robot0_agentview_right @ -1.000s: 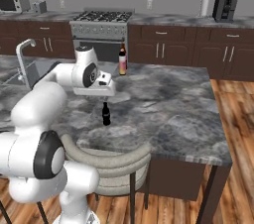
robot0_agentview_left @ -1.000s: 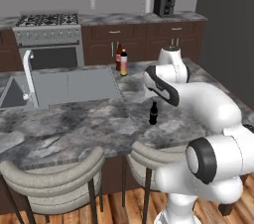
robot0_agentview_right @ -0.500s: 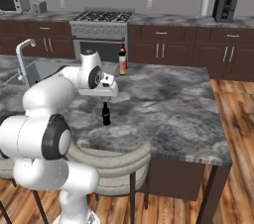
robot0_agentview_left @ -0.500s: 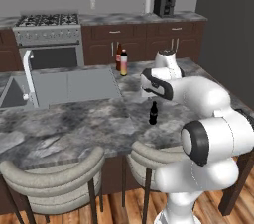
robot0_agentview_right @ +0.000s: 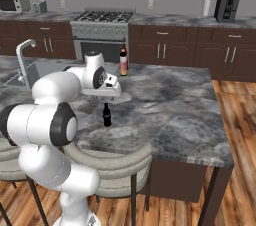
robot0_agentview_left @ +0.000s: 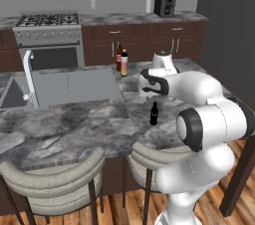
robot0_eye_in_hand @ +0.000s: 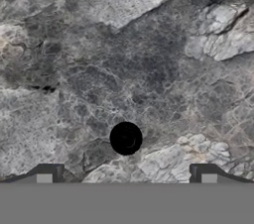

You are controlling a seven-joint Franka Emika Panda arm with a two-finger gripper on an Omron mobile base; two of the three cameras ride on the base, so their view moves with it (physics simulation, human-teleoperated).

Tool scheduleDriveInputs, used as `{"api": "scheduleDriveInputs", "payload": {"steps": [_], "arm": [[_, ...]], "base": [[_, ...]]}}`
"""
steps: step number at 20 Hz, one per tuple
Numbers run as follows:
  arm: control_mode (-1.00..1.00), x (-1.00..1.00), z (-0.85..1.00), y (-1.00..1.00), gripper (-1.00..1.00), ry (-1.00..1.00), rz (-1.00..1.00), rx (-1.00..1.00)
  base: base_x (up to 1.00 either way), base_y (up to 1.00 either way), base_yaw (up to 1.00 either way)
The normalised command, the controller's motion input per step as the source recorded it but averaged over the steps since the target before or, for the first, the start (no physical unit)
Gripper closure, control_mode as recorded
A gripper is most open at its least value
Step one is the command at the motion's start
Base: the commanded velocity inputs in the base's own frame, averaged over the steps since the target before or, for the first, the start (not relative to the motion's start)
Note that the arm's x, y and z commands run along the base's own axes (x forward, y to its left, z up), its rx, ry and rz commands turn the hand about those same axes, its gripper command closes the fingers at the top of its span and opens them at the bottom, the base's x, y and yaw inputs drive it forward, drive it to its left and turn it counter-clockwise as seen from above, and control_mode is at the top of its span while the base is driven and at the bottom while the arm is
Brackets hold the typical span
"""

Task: Place the large bottle from the dining counter next to the other large bottle outside the sink, and place the small bottle from the dining counter next to the other small bottle inside the sink.

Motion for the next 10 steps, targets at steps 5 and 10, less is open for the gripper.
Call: {"api": "scheduleDriveInputs", "payload": {"steps": [5,10], "arm": [[-1.0,0.0,-0.1,0.0,-1.0,0.0,-0.02,0.0],[-1.0,0.04,-0.14,0.0,-1.0,-0.02,-0.02,0.0]], "base": [[0.0,0.0,0.0],[0.0,0.0,0.0]]}}
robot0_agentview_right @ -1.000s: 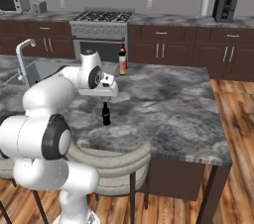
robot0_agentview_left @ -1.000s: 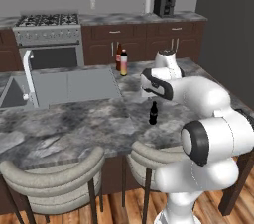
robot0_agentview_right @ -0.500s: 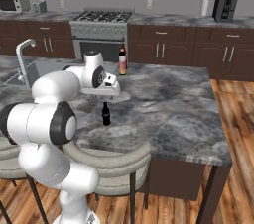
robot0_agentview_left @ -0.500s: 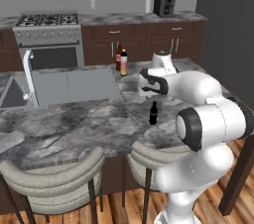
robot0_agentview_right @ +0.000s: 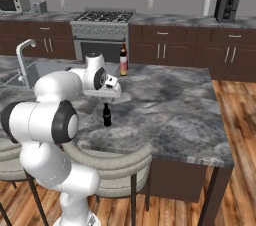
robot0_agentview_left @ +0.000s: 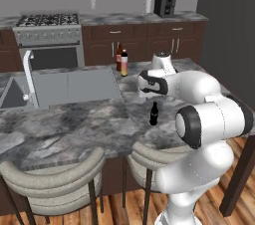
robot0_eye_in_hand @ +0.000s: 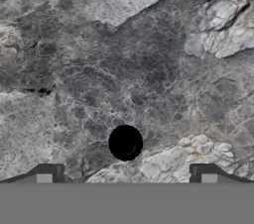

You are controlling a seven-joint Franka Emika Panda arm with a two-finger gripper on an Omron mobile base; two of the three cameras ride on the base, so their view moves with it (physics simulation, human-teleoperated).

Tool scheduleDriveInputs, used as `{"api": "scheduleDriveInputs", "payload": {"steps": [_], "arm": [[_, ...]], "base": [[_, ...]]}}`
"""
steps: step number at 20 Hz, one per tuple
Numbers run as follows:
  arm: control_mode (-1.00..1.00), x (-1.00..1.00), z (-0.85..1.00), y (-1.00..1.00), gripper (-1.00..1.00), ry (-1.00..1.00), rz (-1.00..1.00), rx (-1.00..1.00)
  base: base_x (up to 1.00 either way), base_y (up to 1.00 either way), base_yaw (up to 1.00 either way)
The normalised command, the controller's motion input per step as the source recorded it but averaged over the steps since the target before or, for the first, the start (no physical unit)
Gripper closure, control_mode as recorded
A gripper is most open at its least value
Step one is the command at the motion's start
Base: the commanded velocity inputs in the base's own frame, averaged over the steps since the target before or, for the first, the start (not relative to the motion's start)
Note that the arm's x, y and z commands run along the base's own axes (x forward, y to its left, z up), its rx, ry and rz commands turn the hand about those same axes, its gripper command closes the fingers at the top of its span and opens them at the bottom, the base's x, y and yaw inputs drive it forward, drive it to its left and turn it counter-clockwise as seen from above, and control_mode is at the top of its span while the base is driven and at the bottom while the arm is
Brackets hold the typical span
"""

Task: Place the large bottle from the dining counter next to the other large bottle outside the sink, and place the small bottle from the dining counter next to the other small bottle inside the sink.

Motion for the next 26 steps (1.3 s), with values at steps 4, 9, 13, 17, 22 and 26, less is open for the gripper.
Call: {"api": "scheduleDriveInputs", "payload": {"steps": [4,9,13,17,22,26], "arm": [[-1.0,0.04,-0.22,0.0,-1.0,-0.02,-0.02,0.0],[-1.0,0.02,-0.2,0.0,-1.0,0.0,-0.01,0.0],[-1.0,0.01,-0.17,0.0,-1.0,0.0,-0.01,0.0],[-1.0,0.06,-0.17,0.0,-1.0,0.0,0.0,0.0],[-1.0,0.07,-0.18,0.0,-1.0,0.0,0.0,0.0],[-1.0,0.08,-0.17,0.0,-1.0,0.0,0.0,0.0]], "base": [[0.0,0.0,0.0],[0.0,0.0,0.0],[0.0,0.0,0.0],[0.0,0.0,0.0],[0.0,0.0,0.0],[0.0,0.0,0.0]]}}
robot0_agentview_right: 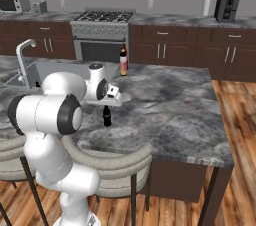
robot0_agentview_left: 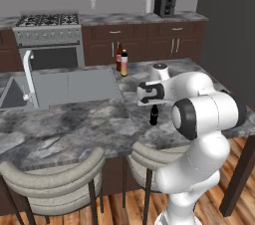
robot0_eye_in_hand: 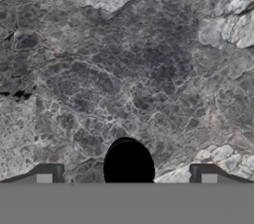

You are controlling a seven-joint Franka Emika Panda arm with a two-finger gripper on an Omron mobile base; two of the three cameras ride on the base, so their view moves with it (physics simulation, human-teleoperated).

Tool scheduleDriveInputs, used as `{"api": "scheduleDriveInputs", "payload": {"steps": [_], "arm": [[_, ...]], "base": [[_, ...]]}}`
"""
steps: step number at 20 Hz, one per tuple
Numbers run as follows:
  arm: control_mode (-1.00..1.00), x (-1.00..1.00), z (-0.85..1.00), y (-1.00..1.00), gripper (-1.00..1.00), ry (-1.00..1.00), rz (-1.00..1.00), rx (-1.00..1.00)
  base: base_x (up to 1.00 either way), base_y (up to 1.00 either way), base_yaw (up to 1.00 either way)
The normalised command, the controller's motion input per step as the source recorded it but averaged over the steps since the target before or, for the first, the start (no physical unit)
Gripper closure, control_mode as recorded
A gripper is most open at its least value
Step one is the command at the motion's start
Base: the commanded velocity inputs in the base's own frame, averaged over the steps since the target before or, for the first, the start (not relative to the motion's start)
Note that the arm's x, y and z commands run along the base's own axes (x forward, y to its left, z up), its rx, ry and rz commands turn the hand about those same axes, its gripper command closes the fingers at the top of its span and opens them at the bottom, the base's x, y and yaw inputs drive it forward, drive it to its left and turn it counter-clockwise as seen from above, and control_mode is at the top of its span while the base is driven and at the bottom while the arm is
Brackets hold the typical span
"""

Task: Place the large bottle from the dining counter next to the other large bottle outside the sink, and place the small bottle from the dining counter next to the other small bottle inside the sink.

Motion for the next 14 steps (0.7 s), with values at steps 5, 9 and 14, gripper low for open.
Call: {"api": "scheduleDriveInputs", "payload": {"steps": [5,9,14], "arm": [[-1.0,0.04,-0.14,0.0,-1.0,0.0,0.0,0.0],[-1.0,0.0,-0.08,0.0,1.0,0.0,0.0,0.0],[-1.0,0.0,-0.01,0.0,1.0,0.0,0.0,0.0]], "base": [[0.0,0.0,0.0],[0.0,0.0,0.0],[0.0,0.0,0.0]]}}
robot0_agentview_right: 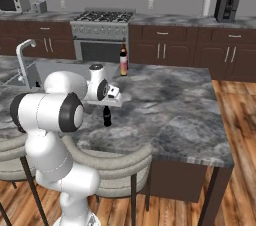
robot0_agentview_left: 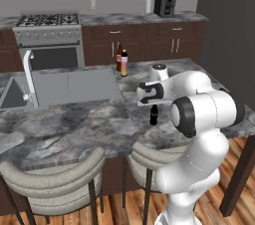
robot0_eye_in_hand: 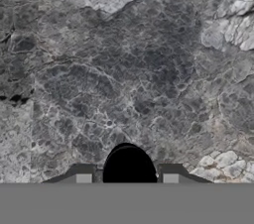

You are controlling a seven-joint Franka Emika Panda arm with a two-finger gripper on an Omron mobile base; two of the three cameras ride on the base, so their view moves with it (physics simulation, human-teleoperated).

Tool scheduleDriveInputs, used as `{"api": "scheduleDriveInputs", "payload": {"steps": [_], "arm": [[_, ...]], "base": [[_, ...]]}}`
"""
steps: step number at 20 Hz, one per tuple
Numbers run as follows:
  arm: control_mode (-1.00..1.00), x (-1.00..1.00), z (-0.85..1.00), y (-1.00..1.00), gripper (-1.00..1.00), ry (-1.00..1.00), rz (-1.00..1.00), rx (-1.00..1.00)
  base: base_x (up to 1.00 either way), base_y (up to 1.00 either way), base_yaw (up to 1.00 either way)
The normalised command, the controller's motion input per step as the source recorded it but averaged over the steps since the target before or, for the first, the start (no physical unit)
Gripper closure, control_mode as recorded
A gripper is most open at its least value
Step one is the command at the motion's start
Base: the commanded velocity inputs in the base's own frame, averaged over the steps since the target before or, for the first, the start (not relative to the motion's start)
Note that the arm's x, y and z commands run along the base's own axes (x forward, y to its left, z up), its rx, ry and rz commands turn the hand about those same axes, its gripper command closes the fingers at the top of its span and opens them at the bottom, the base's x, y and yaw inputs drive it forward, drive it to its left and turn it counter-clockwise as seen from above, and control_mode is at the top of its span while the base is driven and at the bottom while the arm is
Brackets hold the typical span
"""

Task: Place the large bottle from the dining counter next to the other large bottle outside the sink, and place the small bottle from the dining counter next to the other small bottle inside the sink.

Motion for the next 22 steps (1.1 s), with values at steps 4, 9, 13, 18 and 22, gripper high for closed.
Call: {"api": "scheduleDriveInputs", "payload": {"steps": [4,9,13,18,22], "arm": [[-1.0,0.0,0.0,0.0,1.0,0.0,0.0,0.0],[-1.0,0.0,0.02,0.0,1.0,0.0,-0.02,0.0],[-1.0,-0.22,0.29,-0.03,1.0,0.0,-0.1,0.0],[-1.0,-0.52,0.51,0.0,1.0,0.0,-0.11,0.0],[-1.0,-0.69,0.27,0.0,1.0,0.0,-0.14,0.01]], "base": [[0.0,0.0,0.0],[0.0,0.0,0.0],[0.0,0.0,0.0],[0.0,0.0,0.0],[0.0,0.0,0.0]]}}
